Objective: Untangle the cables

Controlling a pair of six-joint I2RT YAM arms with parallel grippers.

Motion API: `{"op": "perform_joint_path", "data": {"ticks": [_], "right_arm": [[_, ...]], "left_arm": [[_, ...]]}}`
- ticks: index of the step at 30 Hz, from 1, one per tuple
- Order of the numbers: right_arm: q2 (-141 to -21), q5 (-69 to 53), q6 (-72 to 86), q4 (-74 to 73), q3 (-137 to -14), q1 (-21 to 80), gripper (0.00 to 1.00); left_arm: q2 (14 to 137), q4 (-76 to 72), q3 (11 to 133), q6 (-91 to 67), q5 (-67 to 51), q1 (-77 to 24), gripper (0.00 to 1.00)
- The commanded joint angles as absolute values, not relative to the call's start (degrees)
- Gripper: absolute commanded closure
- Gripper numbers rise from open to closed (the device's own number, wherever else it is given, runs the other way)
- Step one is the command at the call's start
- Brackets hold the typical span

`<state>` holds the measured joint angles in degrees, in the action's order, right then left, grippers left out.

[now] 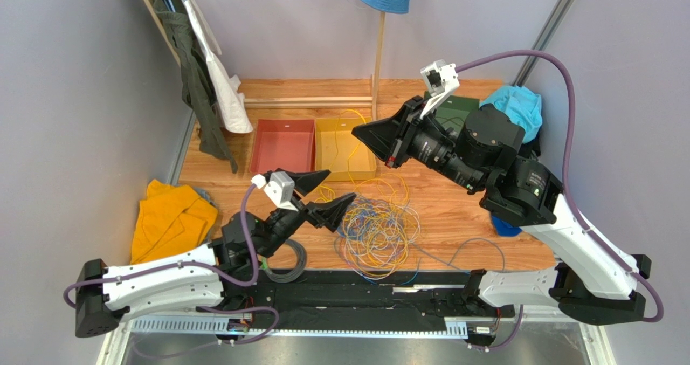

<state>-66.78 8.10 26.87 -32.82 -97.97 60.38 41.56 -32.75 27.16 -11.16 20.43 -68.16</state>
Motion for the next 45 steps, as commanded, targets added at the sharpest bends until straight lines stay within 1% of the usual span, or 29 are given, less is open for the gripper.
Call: {"op": "perform_joint_path", "data": {"ticks": [1, 7, 10, 15, 18, 20, 22, 24, 26, 28, 32, 35, 37, 41, 45], "right_arm": [[-65.66, 4.92, 28.65, -30.23, -97.03, 62.05, 1.00], [-65.04, 4.39, 28.83, -30.32, -95.98, 62.84, 1.00], [-64.34, 4.83, 28.92, -30.23, -95.10, 62.93, 1.00], [-63.11, 6.76, 27.60, -30.23, -94.13, 62.93, 1.00], [-63.19, 6.86, 27.25, -30.50, -94.57, 62.93, 1.00], [-63.02, 6.86, 26.98, -30.59, -95.18, 62.93, 1.00], [-62.84, 7.99, 26.28, -31.11, -96.06, 63.02, 1.00], [-62.40, 9.13, 25.67, -31.46, -96.68, 62.93, 1.00], [-61.97, 9.75, 25.05, -31.82, -96.77, 62.93, 1.00], [-61.70, 10.46, 24.61, -31.90, -97.20, 62.93, 1.00], [-61.96, 10.64, 24.26, -32.17, -98.17, 62.93, 1.00], [-62.58, 10.02, 24.61, -32.43, -98.61, 62.93, 1.00], [-62.67, 9.41, 24.96, -32.34, -98.70, 62.93, 1.00], [-62.67, 8.70, 25.75, -31.64, -97.91, 63.02, 1.00], [-62.49, 7.12, 26.63, -31.03, -96.51, 62.93, 1.00]], "left_arm": [[47.88, -39.10, 29.35, -10.19, 19.44, -68.38, 0.01], [56.32, -43.15, 32.43, -10.99, 16.53, -68.38, 0.01], [58.35, -44.91, 33.22, -11.51, 15.30, -68.38, 0.01], [57.04, -46.58, 31.21, -12.13, 13.19, -68.47, 0.01], [55.46, -45.45, 29.80, -12.48, 9.59, -68.38, 0.01], [54.15, -40.90, 29.18, -13.53, 11.24, -68.47, 0.01], [52.83, -37.46, 27.78, -14.84, 17.56, -68.38, 0.01], [52.04, -30.43, 26.99, -15.99, 22.73, -68.38, 0.01], [50.81, -28.39, 25.32, -17.57, 23.99, -68.38, 0.01], [49.67, -29.35, 21.98, -19.24, 24.17, -68.38, 0.01], [49.31, -29.44, 19.25, -21.00, 26.37, -68.38, 0.01], [50.09, -31.72, 18.37, -20.22, 24.18, -68.38, 0.01], [50.97, -36.44, 17.76, -18.90, 19.88, -68.47, 0.01], [53.52, -41.48, 18.80, -16.35, 18.72, -69.08, 0.01], [58.87, -44.56, 22.66, -13.02, 18.02, -69.17, 0.01]]}}
